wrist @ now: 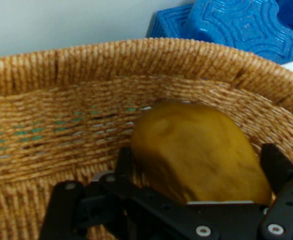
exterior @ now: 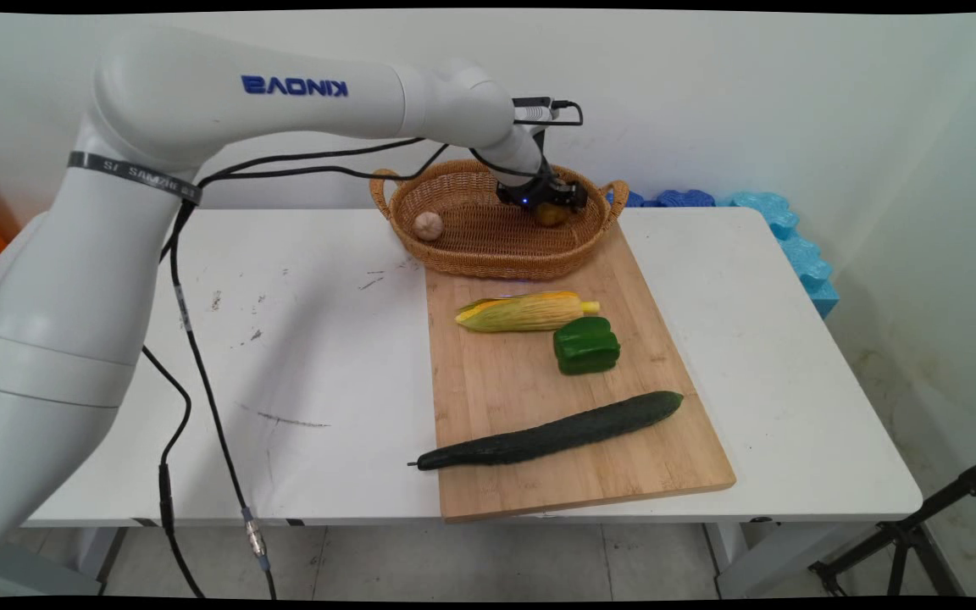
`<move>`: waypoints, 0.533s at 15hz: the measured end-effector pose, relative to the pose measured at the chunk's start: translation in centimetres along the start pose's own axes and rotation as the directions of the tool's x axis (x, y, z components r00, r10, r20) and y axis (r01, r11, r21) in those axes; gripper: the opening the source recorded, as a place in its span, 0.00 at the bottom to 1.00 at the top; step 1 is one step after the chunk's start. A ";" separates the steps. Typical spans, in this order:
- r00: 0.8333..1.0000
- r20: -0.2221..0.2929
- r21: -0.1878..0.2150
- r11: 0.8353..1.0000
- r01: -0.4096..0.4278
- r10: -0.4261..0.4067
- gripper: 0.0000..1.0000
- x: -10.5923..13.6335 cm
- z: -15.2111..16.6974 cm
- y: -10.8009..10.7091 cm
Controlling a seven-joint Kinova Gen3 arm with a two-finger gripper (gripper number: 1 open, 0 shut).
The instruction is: Pick up the potato from the vegetable basket, then place the picked object on the cutting board
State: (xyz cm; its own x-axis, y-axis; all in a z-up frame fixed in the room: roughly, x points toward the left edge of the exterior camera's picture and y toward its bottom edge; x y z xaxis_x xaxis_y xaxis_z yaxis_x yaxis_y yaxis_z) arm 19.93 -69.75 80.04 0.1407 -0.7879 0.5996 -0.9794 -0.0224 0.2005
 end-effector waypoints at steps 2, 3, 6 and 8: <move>1.000 -0.003 0.000 1.000 0.010 -0.010 0.00 -0.1 0.3 0.0; 1.000 -0.004 0.000 1.000 0.012 -0.012 0.00 -0.2 0.5 0.0; 1.000 -0.006 -0.002 1.000 0.011 -0.011 0.00 -0.5 0.5 0.0; 1.000 -0.007 -0.005 1.000 0.005 -0.005 0.00 -0.7 0.3 0.0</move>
State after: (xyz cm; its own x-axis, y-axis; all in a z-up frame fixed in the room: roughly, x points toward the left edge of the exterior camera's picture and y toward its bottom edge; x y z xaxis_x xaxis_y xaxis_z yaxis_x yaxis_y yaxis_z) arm 19.82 -69.39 79.40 0.1464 -0.7834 0.6040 -0.9780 -0.0231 0.2072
